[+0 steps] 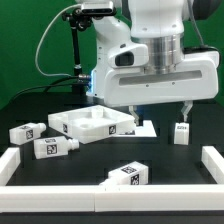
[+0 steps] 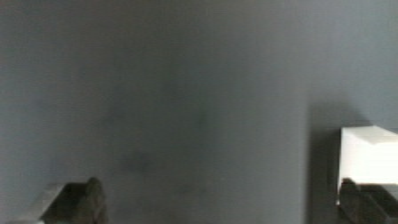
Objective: Assemble one leg
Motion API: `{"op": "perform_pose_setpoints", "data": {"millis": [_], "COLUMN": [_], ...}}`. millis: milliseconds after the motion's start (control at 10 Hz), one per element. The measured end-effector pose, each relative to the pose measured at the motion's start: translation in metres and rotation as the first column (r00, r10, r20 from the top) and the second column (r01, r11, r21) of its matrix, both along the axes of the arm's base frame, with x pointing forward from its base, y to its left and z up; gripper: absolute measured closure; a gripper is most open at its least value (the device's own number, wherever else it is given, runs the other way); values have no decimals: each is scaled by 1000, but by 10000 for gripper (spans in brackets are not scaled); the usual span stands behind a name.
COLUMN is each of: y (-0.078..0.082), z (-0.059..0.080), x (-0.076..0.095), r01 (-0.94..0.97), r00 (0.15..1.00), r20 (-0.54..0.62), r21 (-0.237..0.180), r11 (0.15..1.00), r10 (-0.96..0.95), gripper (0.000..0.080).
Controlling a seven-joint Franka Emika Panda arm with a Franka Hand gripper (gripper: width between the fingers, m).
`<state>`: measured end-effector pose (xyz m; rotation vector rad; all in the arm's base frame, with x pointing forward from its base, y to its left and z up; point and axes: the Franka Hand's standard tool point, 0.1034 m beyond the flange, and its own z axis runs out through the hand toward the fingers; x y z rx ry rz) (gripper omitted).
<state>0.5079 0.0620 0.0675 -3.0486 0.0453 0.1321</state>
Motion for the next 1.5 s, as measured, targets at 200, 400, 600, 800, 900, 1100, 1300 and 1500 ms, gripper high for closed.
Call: {"op": "perform_pose_setpoints", "data": {"millis": [200, 400, 600, 800, 900, 1100, 1300, 1500], "y": [0, -1, -23, -43, -49, -47, -47, -57], "z": [-2, -2, 8, -11, -17, -16, -17, -23], "x": [-3, -4, 28, 35, 34, 34, 33, 56], "r01": [-2, 8, 115, 233, 230, 229, 229, 277], "r00": [1000, 1000, 991, 964, 968, 968, 968, 954], "r20": [-7, -21, -71, -119, -96, -96, -97, -104], "r21": [-1, -1, -14, -45, -36, -35, -36, -44], "r11": [1000, 1000, 993, 971, 972, 973, 973, 960], "r10": [1, -8, -116, -237, -233, -232, -232, -281], "gripper": [151, 151, 151, 151, 151, 151, 151, 151]}}
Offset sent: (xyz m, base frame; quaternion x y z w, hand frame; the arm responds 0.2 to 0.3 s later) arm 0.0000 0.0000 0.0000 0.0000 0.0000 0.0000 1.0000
